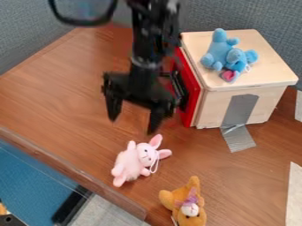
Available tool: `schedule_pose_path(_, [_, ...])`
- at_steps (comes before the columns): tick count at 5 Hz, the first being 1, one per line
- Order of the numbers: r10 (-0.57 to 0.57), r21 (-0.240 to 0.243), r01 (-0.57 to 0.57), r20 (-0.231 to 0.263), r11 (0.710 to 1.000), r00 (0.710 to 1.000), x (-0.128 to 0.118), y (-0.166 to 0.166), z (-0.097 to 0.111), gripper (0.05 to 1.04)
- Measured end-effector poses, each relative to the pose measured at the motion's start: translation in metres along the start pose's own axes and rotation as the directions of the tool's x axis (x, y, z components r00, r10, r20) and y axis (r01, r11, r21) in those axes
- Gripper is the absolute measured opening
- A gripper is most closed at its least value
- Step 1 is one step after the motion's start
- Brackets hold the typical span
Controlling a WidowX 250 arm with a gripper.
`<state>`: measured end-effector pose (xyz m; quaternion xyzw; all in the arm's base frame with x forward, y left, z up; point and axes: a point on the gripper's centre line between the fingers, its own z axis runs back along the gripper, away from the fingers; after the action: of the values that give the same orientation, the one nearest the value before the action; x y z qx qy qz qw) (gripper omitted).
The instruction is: Move the pink toy away from the drawer
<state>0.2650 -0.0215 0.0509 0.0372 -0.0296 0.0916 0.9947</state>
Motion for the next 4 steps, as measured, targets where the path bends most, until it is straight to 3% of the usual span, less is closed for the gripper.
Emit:
schedule_pose_path(1, [-0.046,-0.017,0.046,-0.004,0.999,0.999,-0.013,-0.012,-0.009,1.0])
schedule_pose_path(2, [-0.061,-0.017,0.06,-0.037,0.998,0.997,-0.016,-0.014,-0.026,1.0])
schedule_pose_path(3, [-0.042,-0.003,0.042,-0.12,0.999,0.992,-0.023,-0.012,-0.046,1.0])
schedule_pose_path(4, [-0.045,-0.005,0.045,-0.145,0.999,0.988,-0.024,-0.014,-0.049,0.945])
